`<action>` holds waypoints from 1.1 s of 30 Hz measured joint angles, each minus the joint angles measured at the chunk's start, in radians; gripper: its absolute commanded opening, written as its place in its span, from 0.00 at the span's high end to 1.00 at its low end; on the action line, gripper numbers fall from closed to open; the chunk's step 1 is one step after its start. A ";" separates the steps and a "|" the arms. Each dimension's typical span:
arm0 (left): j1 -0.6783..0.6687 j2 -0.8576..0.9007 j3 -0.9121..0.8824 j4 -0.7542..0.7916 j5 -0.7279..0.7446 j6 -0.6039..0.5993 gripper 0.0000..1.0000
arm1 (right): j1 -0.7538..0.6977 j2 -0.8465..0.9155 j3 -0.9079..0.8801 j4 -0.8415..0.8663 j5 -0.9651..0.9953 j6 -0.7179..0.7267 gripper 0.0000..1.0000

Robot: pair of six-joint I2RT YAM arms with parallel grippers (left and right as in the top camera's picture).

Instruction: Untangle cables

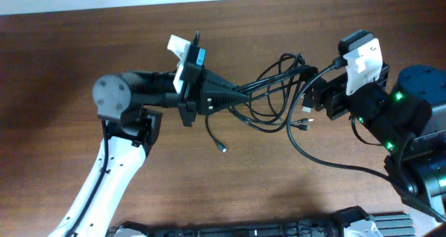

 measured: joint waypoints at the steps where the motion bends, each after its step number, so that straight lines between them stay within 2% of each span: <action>1: 0.000 0.000 0.000 -0.017 0.000 0.002 1.00 | 0.000 0.002 0.000 -0.005 0.007 0.005 0.27; 4: -0.001 0.001 0.000 -0.054 0.000 0.001 1.00 | 0.000 0.008 0.000 -0.019 0.016 0.014 0.31; 8: 0.031 -0.002 0.003 -0.033 0.067 0.014 1.00 | -0.081 0.021 -0.003 -0.056 0.167 0.009 0.30; 9: 0.032 0.000 0.003 -0.035 0.069 0.016 1.00 | -0.090 0.027 -0.006 -0.072 0.155 0.000 0.27; 15: 0.033 0.019 0.003 -0.034 0.056 0.020 1.00 | -0.090 0.026 -0.008 -0.108 -0.011 -0.060 0.21; 24: 0.033 0.021 0.003 -0.034 0.043 0.036 1.00 | -0.090 0.023 -0.008 -0.108 -0.116 -0.069 0.21; 33: 0.033 0.021 0.003 -0.034 -0.123 0.050 1.00 | -0.090 0.023 -0.008 -0.142 -0.215 -0.073 0.19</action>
